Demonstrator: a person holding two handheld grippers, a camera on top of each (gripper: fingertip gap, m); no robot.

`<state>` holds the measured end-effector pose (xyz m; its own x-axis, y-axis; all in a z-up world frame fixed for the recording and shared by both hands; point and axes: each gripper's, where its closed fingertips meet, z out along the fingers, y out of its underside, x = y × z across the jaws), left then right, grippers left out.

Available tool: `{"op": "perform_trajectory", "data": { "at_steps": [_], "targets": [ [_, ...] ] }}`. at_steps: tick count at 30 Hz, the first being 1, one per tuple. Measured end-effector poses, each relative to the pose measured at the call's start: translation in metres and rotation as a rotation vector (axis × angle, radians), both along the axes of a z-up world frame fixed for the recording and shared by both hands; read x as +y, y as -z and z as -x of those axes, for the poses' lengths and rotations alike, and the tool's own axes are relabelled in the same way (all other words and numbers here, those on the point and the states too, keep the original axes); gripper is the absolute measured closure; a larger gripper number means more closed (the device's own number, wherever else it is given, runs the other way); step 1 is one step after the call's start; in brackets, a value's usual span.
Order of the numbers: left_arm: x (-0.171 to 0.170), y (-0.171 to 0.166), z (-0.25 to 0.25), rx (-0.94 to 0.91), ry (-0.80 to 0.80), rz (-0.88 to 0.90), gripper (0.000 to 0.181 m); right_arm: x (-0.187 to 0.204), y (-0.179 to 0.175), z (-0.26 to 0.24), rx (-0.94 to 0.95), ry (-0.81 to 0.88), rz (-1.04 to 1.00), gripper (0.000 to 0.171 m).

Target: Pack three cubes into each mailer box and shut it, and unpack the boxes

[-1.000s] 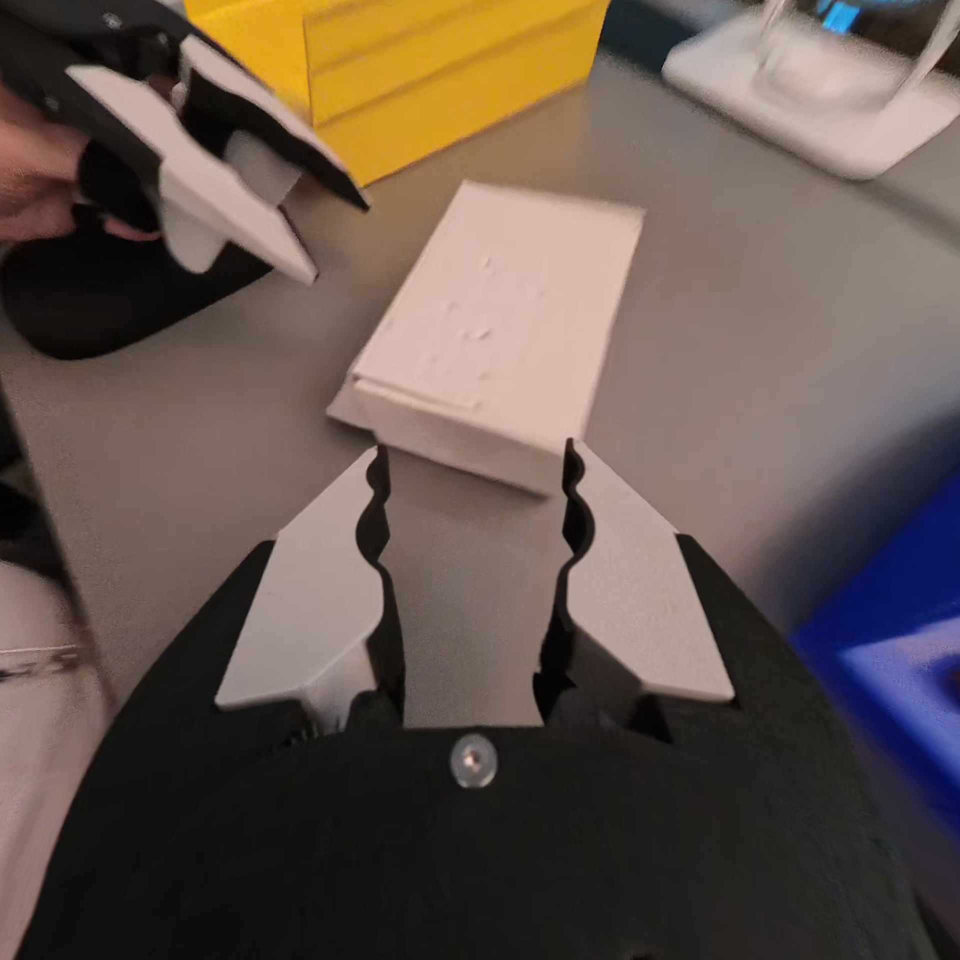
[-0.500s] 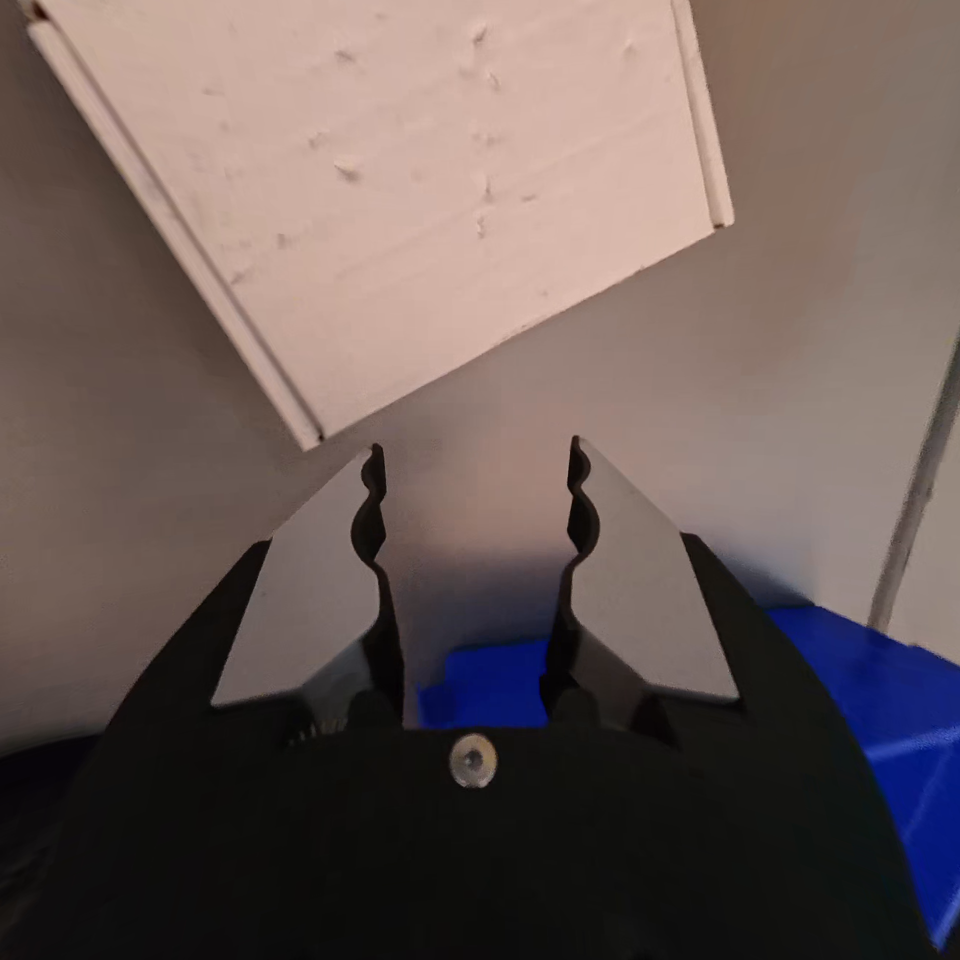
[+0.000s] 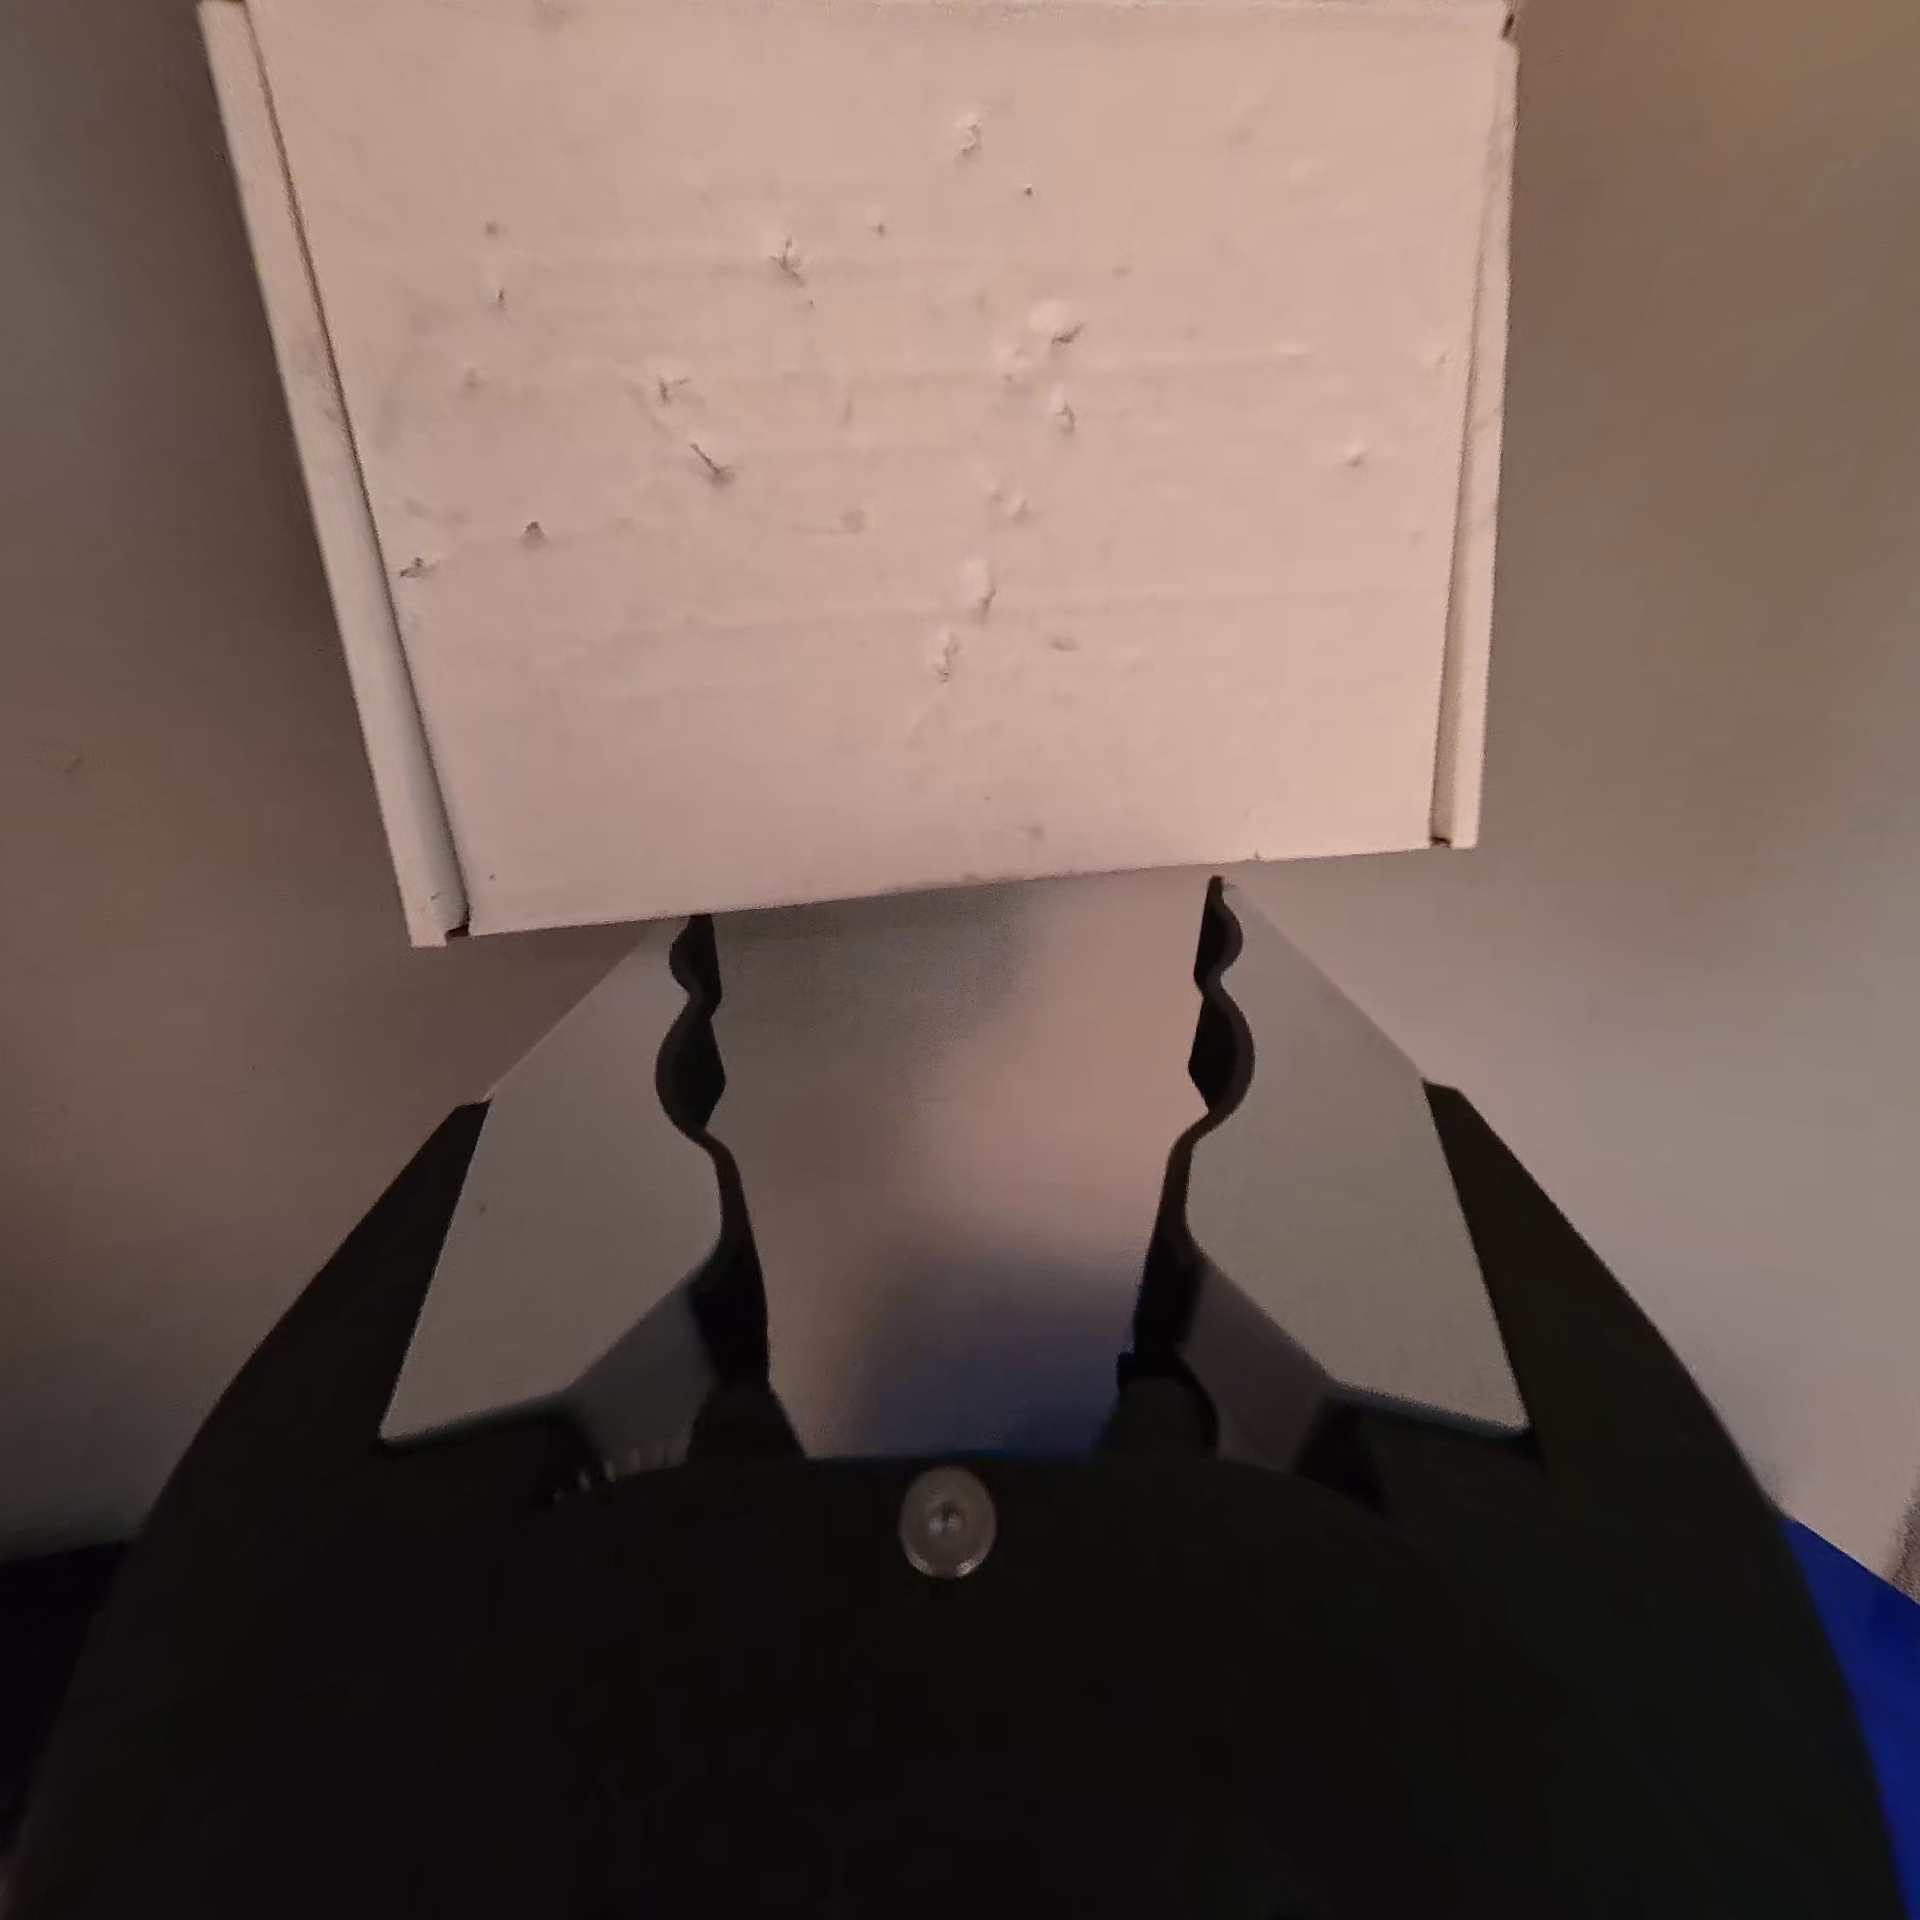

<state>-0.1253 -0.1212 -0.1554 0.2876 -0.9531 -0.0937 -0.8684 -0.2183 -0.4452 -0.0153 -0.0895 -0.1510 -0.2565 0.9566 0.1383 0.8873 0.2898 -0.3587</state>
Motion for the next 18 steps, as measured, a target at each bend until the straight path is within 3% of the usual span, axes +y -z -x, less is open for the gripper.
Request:
{"op": "perform_trajectory", "data": {
  "at_steps": [7,18],
  "targets": [
    [-0.012,0.006,0.0,-0.032,0.009,0.008,0.056,-0.019,0.0,0.014,0.167,-0.032,0.082,0.077],
    [-0.013,0.009,-0.008,-0.053,-0.002,0.0,0.056,-0.023,-0.001,0.017,0.184,-0.028,0.088,0.077]
  ]
}}
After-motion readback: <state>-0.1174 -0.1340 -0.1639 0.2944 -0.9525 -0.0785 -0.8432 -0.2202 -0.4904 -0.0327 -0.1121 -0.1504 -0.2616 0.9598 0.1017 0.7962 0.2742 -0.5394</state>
